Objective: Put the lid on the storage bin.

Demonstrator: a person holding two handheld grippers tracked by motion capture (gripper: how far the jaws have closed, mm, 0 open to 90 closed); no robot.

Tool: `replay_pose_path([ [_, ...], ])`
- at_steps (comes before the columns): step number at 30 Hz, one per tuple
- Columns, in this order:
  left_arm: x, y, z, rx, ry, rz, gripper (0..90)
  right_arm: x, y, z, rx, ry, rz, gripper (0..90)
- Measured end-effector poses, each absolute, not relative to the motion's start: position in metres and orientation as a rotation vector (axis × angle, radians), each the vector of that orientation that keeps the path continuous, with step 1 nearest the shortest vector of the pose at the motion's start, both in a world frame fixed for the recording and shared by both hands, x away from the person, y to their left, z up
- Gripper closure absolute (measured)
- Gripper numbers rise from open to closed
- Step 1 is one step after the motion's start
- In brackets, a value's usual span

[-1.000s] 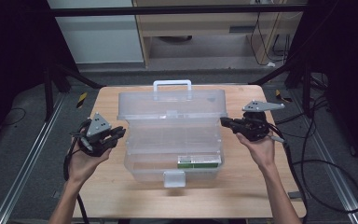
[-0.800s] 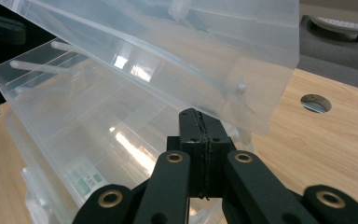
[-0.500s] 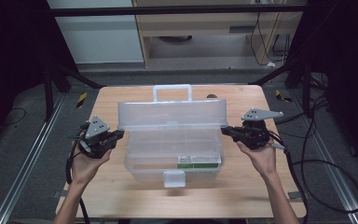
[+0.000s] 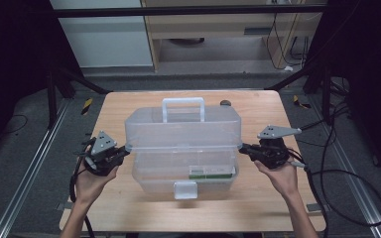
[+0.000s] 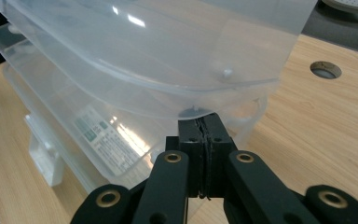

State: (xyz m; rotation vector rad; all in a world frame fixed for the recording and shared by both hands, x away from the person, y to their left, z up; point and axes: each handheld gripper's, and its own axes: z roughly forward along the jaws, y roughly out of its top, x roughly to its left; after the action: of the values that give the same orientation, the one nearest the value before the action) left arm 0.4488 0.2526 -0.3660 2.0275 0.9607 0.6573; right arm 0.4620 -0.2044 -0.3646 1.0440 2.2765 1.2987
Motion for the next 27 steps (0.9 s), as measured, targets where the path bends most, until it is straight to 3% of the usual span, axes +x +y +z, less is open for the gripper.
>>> replay_pose_path([
  [27,0.442,0.251,-0.390,2.103,1.007,0.636,86.8,0.452,-0.208,-0.386,1.076,2.323,1.198,87.9],
])
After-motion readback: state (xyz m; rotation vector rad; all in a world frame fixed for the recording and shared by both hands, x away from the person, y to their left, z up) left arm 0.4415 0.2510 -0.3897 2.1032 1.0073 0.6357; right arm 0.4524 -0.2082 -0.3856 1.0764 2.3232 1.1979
